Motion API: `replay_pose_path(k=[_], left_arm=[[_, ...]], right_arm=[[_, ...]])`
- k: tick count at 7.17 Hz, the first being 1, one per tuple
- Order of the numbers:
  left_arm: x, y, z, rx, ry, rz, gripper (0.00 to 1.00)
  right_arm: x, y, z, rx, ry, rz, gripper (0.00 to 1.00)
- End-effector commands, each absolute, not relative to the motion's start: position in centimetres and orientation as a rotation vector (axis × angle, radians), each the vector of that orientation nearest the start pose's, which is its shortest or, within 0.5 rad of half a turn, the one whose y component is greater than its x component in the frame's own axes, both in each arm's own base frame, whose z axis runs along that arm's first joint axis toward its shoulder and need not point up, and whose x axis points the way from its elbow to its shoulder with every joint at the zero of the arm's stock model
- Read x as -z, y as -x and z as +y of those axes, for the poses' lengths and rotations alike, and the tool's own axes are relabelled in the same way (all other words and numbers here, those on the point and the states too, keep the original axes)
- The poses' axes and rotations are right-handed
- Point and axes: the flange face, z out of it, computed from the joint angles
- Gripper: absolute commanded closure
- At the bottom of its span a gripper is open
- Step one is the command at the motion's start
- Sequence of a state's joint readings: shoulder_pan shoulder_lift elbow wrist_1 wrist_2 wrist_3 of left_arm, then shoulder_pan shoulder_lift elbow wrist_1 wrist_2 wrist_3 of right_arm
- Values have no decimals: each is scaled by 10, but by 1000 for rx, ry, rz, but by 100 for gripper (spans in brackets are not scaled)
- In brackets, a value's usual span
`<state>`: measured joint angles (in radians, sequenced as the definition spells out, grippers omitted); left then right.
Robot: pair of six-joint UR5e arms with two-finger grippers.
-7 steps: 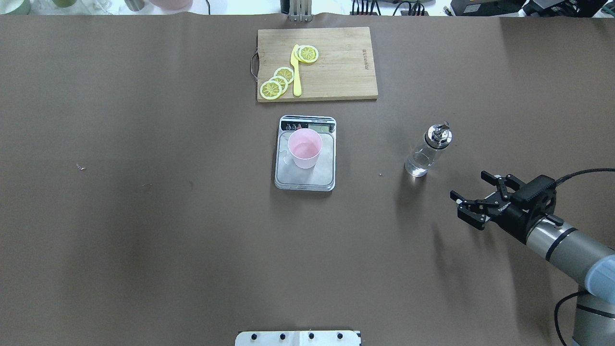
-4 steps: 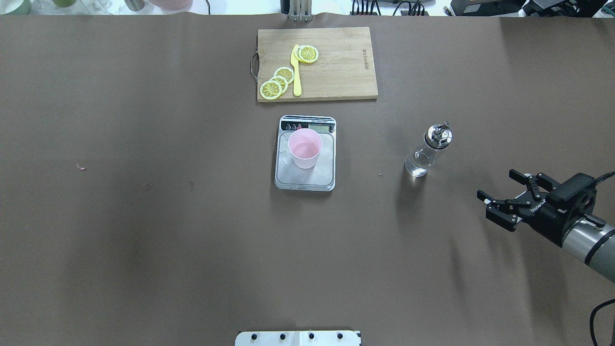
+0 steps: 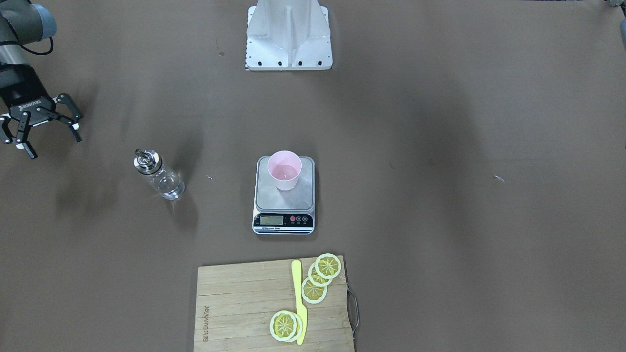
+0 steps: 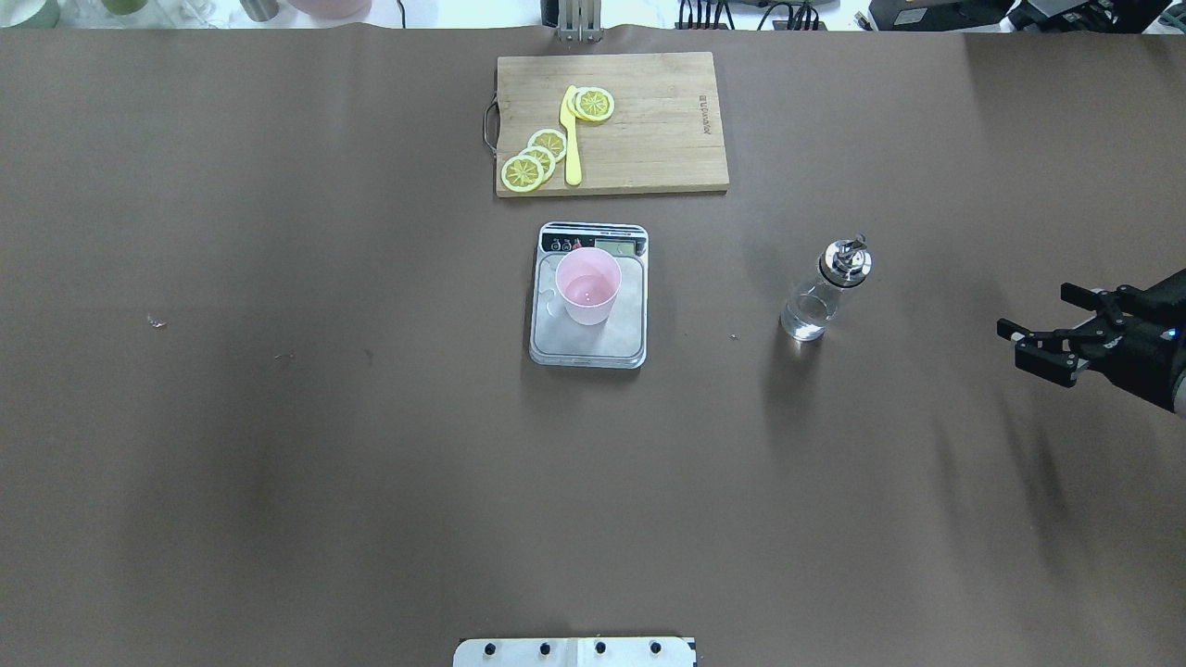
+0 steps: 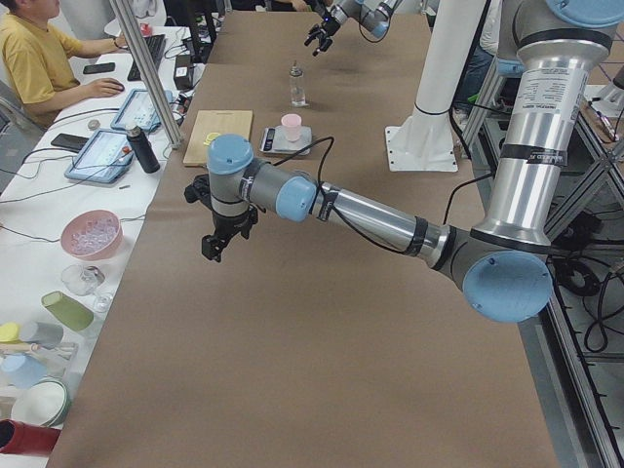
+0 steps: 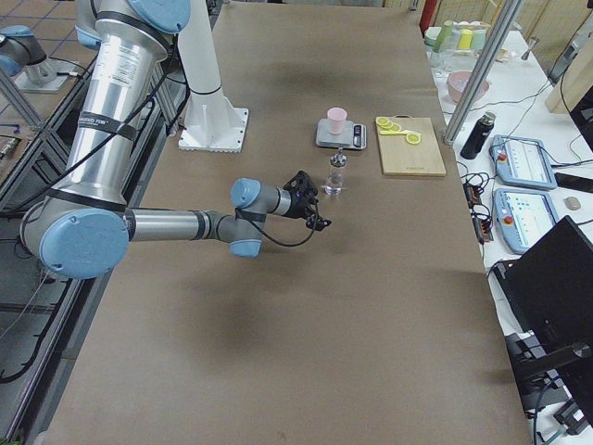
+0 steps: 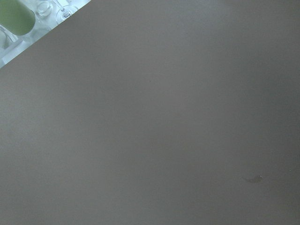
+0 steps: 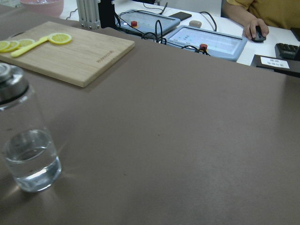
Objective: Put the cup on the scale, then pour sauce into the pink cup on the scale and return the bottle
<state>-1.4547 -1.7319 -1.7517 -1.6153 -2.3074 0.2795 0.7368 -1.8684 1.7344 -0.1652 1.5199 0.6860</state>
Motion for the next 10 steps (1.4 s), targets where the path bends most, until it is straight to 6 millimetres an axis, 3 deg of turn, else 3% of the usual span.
replay_pose_path(k=[1, 3, 4, 5, 6, 8, 9, 10], left_arm=[[-481, 1, -562, -517, -432, 702, 3], [-480, 1, -562, -518, -433, 703, 3], [-482, 2, -562, -517, -432, 703, 3], [-481, 2, -562, -521, -433, 702, 3], [-485, 4, -560, -520, -429, 703, 2], [-506, 6, -561, -494, -358, 711, 2], [-525, 13, -563, -463, -313, 716, 2], [-557, 25, -566, -417, -252, 728, 2]], right_arm=[[-551, 131, -419, 70, -789, -871, 0], [-549, 98, -448, 67, -724, -818, 0], [-549, 76, -452, 66, -737, -805, 0], [-537, 66, -473, 90, -723, -784, 0], [-538, 49, -489, 42, -660, -747, 0], [-562, 7, -483, -17, -533, -813, 0], [-581, -10, -484, -40, -500, -831, 0], [-594, -24, -482, -22, -441, -838, 0]])
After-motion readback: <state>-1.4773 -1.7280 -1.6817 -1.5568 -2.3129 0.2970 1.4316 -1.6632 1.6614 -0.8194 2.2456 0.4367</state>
